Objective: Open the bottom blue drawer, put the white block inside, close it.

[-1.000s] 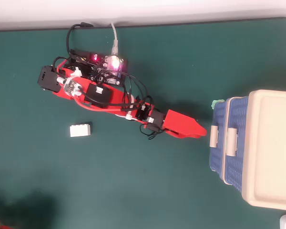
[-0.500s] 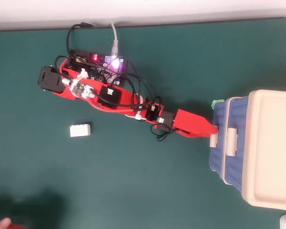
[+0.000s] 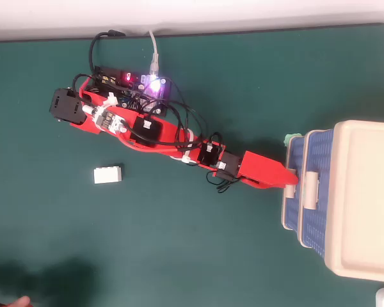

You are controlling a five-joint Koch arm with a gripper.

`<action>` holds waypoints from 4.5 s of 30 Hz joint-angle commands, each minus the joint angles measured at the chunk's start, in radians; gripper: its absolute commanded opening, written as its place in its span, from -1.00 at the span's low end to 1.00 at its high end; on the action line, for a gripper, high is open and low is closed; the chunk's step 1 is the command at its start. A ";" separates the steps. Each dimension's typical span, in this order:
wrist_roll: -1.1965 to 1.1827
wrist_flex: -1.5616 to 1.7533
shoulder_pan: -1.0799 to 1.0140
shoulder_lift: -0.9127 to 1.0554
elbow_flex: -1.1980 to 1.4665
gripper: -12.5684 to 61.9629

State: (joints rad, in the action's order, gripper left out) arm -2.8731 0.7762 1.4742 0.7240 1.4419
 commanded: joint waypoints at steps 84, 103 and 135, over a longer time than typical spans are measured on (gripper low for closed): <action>-0.204 -2.339 -1.077 1.427 0.443 0.25; -0.133 -1.856 -1.172 1.387 0.847 0.25; -0.094 -1.885 -1.172 1.298 0.818 -0.88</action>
State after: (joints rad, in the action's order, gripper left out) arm -2.9974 -1.0370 0.2961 1.9926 2.3132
